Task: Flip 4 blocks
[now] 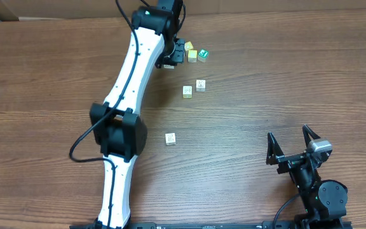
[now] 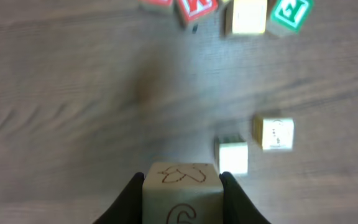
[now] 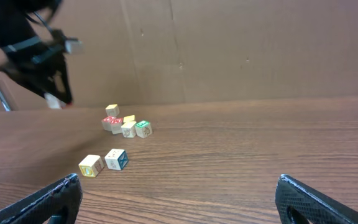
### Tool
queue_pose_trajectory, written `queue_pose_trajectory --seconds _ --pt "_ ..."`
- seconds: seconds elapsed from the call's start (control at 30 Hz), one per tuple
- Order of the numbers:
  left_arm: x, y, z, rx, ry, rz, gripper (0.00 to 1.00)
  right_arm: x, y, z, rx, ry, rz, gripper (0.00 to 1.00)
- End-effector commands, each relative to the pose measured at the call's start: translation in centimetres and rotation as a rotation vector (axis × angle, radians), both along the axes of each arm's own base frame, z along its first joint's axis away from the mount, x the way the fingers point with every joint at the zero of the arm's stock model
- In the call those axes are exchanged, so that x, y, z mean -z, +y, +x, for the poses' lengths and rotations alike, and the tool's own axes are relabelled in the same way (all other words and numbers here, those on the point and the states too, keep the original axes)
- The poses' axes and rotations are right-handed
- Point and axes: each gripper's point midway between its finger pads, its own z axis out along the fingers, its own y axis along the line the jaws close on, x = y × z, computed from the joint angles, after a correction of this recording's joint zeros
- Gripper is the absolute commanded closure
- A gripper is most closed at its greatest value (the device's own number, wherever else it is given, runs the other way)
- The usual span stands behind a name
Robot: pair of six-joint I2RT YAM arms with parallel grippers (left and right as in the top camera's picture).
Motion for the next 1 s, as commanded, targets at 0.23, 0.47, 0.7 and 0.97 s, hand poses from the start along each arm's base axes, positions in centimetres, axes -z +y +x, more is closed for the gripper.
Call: queue_pose_trajectory --seconds 0.23,0.47,0.7,0.97 --pt "-13.0 1.9 -7.3 -0.036 -0.117 -0.053 0.90 0.3 -0.1 0.1 0.006 0.001 -0.004 0.00" --pt "-14.9 3.7 -10.1 -0.069 -0.120 -0.010 0.90 0.3 -0.1 0.1 0.006 0.001 -0.004 0.00" --pt "-12.9 4.6 -14.1 -0.079 -0.006 -0.001 0.89 0.3 -0.1 0.1 0.006 0.001 -0.004 0.00" --pt "-6.1 7.0 -18.9 -0.206 0.193 0.107 0.94 0.3 -0.1 0.1 0.006 0.001 -0.004 0.00"
